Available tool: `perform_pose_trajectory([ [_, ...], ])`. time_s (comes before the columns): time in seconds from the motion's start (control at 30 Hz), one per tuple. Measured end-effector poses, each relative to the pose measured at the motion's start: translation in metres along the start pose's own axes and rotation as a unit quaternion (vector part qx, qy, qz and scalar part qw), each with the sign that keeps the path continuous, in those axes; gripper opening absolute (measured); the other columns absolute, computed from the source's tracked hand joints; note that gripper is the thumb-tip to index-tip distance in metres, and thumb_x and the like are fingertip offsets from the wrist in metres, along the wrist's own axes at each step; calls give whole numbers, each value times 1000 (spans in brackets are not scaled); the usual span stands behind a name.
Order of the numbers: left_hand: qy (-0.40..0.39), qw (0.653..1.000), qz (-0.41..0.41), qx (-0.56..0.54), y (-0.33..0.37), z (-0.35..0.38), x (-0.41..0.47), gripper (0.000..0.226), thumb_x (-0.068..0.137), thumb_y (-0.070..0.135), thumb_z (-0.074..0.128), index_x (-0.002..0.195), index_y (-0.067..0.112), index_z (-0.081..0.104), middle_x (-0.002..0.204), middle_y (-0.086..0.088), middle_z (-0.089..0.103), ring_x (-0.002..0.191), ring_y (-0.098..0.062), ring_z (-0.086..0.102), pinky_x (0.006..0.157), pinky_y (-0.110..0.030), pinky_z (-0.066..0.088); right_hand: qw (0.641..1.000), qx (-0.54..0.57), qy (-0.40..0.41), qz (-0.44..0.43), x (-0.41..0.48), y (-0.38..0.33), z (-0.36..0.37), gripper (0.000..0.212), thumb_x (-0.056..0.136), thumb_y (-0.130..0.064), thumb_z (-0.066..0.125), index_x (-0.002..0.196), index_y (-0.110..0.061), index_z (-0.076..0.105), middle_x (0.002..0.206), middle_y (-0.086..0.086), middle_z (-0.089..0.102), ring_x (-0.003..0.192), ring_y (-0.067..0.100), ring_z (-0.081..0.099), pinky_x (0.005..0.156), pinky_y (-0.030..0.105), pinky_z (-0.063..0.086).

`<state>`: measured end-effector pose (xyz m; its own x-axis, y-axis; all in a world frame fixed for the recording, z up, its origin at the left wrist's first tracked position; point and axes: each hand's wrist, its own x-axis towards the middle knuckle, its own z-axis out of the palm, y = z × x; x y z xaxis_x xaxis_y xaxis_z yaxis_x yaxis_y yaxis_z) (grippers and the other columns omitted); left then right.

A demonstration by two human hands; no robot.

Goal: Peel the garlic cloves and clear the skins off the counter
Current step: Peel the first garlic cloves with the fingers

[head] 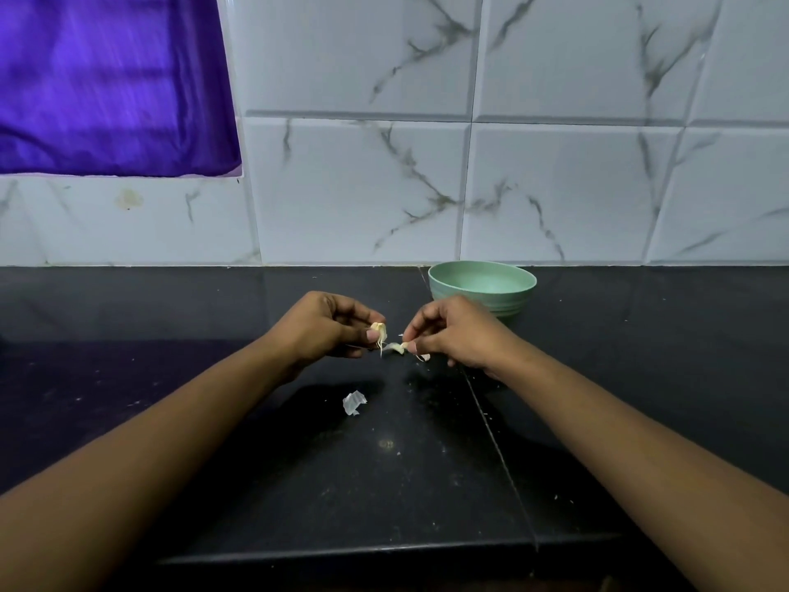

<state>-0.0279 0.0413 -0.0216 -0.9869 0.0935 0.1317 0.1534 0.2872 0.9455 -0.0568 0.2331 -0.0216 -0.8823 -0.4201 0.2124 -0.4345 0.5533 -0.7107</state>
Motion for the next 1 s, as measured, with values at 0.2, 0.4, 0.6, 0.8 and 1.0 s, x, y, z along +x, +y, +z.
perform_pose_trajectory([
  [0.2,2,999,-14,-31,0,4,-1,13,80,-3,69,86,8,68,68,1,72,63,-6,69,53,-15,51,998,42,33,-17,2,1,-1,8,83,-9,71,86,-17,72,74,-1,68,68,11,59,44,15,44],
  [0.4,17,998,-6,-63,0,9,0,11,79,-1,70,84,9,68,66,1,71,61,-3,67,53,-14,51,978,208,11,-21,2,-1,11,8,83,-4,69,90,-7,67,68,6,63,57,5,60,49,19,52],
  [0.6,20,998,8,-66,1,12,-1,11,77,0,72,81,9,68,66,-1,71,62,-5,67,55,-15,52,963,269,7,-9,1,-2,11,7,82,0,68,84,-5,64,62,5,62,52,4,60,51,20,53],
  [0.8,23,999,19,-32,1,11,-4,8,75,4,74,79,8,68,68,-5,73,64,-10,71,54,-16,52,960,281,2,-6,1,-1,9,8,80,0,70,80,-7,66,60,2,66,54,5,63,54,16,54],
  [1.0,41,999,31,-17,5,12,-5,8,75,5,75,80,5,69,67,-9,72,60,-10,70,54,-17,53,957,290,25,-2,0,-3,10,9,77,-1,74,78,-5,66,61,3,66,54,7,63,56,17,55],
])
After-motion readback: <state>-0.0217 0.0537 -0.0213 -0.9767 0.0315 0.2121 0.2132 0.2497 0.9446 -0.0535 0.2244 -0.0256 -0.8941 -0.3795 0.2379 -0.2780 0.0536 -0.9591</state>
